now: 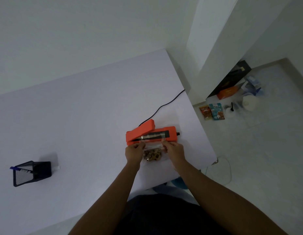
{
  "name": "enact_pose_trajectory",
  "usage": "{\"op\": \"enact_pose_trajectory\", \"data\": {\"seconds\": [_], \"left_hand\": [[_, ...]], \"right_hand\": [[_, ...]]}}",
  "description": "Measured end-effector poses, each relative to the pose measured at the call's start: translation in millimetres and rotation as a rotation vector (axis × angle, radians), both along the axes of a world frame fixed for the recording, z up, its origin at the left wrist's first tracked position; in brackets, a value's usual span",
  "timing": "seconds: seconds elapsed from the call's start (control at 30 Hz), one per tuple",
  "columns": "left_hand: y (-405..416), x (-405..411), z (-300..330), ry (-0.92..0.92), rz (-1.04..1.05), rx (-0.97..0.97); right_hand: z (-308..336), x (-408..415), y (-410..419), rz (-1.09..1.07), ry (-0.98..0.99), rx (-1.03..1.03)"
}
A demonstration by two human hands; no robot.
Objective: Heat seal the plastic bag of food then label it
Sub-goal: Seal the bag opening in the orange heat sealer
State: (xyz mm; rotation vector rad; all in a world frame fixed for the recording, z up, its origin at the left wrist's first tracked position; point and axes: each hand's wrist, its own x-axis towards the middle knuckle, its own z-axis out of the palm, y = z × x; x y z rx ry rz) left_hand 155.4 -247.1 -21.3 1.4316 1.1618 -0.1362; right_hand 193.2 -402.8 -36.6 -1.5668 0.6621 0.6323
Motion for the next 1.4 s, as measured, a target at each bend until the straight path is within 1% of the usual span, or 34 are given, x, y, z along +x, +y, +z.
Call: {"op": "enact_pose_trajectory", "data": {"seconds": [0.13, 0.4, 0.6, 1.2, 1.4], "left_hand": [[0.7, -0.1, 0.3, 0.009, -0.016, 0.010], [-0.7, -0.2, 2.2, 0.021, -0.003, 0.008], [-1.9, 2.1, 6.2, 0.012, -0.002, 0.029], [-3.1, 3.9, 13.3, 0.041, -0.008, 0.052], [-4.6, 4.9, 13.8, 0.048, -0.004, 0.058]], "right_hand": [[0.8, 1.7, 0.2, 0.011, 0.020, -0.002], [-2.5, 1.0, 1.0, -0.004, -0.003, 0.007], [-4.5, 1.9, 3.0, -0.011, -0.006, -0.035], [-8.6, 2.9, 5.8, -0.010, -0.005, -0.071], [-1.3, 5.7, -2.1, 0.048, 0.025, -0.109]]}}
